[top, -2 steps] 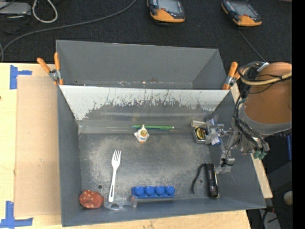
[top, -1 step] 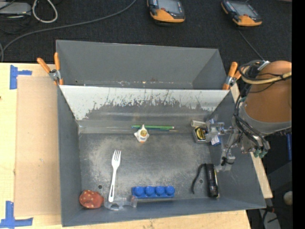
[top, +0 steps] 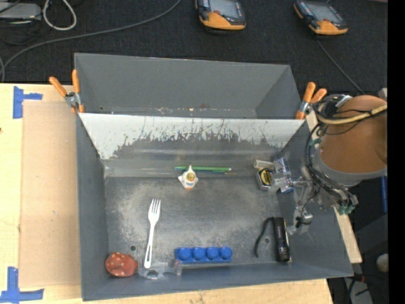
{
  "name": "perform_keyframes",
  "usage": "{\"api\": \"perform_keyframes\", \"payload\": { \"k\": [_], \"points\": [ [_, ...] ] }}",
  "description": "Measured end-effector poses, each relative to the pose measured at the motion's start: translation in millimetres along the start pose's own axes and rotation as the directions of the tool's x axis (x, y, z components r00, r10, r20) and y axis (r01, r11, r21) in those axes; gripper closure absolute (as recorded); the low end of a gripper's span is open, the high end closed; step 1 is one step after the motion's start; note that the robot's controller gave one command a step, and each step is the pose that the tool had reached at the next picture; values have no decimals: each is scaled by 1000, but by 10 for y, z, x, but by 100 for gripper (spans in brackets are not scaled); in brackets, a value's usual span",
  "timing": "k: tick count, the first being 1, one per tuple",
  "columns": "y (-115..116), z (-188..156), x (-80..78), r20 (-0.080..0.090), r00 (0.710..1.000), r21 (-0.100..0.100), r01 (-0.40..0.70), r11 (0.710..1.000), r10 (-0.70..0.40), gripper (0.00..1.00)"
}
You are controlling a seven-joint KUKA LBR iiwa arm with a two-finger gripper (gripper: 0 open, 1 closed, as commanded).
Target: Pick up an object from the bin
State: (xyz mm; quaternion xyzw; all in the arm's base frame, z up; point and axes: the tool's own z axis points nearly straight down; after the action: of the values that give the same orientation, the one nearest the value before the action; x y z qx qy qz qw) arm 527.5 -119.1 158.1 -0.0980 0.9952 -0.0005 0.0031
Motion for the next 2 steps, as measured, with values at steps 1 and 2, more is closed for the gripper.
{"api": "perform_keyframes", "payload": {
  "k": [1,2],
  "points": [
    [-384,362,116,-8,973,-5,232,973,-232,0],
    [-135,520,184,-4,816,-11,578,816,-578,0]
  ]
}}
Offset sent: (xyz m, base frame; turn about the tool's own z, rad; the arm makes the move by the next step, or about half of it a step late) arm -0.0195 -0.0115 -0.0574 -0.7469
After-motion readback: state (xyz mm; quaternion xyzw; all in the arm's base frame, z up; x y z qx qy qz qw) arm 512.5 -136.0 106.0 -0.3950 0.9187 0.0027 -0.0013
